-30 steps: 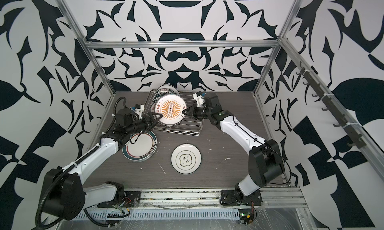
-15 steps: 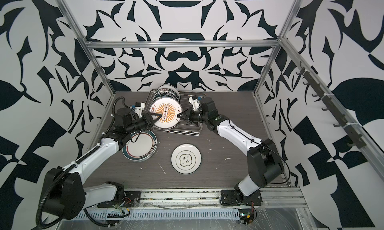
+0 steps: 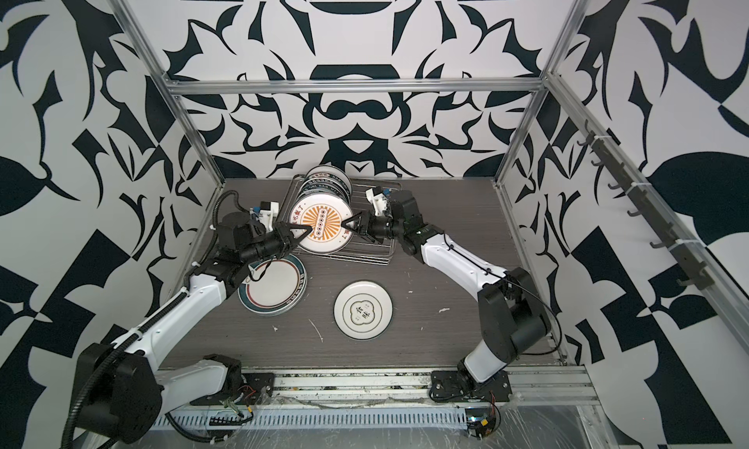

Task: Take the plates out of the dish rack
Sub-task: 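Grip the plate edge with the left gripper while the right gripper holds it, then lower the sunburst plate onto the cloud-logo plate with the left while the right returns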

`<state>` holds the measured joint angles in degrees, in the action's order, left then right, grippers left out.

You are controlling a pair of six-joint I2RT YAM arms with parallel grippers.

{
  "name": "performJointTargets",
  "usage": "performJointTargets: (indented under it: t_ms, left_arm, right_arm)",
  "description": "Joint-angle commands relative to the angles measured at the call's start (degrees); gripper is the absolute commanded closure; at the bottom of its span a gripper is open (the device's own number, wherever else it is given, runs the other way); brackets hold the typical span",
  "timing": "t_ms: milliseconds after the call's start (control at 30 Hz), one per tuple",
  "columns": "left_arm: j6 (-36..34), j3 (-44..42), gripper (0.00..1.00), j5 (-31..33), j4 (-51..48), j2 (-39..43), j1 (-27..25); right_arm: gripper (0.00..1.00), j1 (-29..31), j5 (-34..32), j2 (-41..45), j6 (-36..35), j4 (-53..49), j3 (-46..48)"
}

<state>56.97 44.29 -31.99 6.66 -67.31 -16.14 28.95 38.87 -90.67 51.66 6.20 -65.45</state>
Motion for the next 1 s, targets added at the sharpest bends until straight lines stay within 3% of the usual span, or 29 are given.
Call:
performJointTargets:
  t_ms: [0,133,333,733,967]
  left_arm:
    - [-2.73,3.95,1.0,-0.16,-10.36,3.14,-0.18]
    - [-5.16,6.81,1.0,-0.45,-23.15,5.89,-0.18]
    - [-7.5,4.93,1.0,-3.6,-33.65,8.61,-1.02]
    - [-4.66,-0.72,1.0,7.56,-33.95,9.68,-17.11]
    - [-3.74,-3.13,1.0,11.68,-32.07,4.78,-21.45]
  right_arm:
    - [0.61,-1.12,-6.67,3.32,-9.82,-9.56,-5.1]
    - [0.58,-2.62,-20.88,3.34,-20.91,-28.68,-13.32]
    - [0.45,-4.57,-39.99,-0.38,-26.37,-43.73,-23.05]
    - [0.44,-9.79,-36.98,-16.73,-29.46,-49.76,-37.08]
    - [0.45,-10.14,-36.29,-23.6,-28.84,-50.57,-40.7]
